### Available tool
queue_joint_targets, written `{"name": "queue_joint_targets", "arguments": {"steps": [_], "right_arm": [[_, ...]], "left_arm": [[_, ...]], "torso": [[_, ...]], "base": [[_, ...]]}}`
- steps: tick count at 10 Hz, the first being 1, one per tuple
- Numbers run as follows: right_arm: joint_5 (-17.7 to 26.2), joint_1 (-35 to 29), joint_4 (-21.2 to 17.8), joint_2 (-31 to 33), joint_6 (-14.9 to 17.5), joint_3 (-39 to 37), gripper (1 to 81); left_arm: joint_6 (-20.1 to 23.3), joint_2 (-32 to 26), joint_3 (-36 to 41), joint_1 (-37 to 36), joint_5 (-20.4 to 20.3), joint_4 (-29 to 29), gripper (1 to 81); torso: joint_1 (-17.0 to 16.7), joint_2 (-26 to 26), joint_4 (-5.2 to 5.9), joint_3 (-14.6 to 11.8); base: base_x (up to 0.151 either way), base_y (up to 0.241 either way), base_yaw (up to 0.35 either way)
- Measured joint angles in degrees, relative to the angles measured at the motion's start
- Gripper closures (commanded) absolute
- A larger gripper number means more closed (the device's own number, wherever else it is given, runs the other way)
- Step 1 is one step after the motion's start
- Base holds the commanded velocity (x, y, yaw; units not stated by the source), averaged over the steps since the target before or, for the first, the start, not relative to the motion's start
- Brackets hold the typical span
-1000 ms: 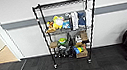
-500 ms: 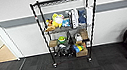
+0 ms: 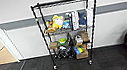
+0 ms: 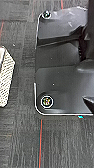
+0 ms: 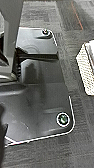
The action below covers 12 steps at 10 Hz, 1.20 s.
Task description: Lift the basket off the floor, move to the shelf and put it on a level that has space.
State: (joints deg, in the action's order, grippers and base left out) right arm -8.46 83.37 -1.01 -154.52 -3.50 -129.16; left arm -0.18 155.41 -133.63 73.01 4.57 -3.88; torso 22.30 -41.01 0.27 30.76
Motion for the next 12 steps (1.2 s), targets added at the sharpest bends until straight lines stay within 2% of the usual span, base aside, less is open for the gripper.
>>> {"name": "queue_joint_targets", "arguments": {"steps": [2,5,12], "right_arm": [[1.63,-2.01,-0.5,0.88,0.02,1.01,1.0],[3.36,-5.23,-1.3,1.6,0.0,1.32,1.0],[8.13,-12.09,-4.88,2.43,-0.02,2.34,1.0]], "left_arm": [[-0.04,-0.04,-0.02,-2.39,3.19,-1.68,1.0],[-0.04,-0.2,-0.16,-4.74,4.49,-3.58,1.0],[-0.06,-0.45,-0.55,-9.68,7.36,-5.35,1.0]], "torso": [[2.48,-3.91,0.0,0.02],[5.6,-8.88,0.0,0.78],[13.95,-21.9,0.0,13.01]], "base": [[0.0,0.0,0.0],[0.0,0.0,0.0],[0.0,0.0,0.0]]}}
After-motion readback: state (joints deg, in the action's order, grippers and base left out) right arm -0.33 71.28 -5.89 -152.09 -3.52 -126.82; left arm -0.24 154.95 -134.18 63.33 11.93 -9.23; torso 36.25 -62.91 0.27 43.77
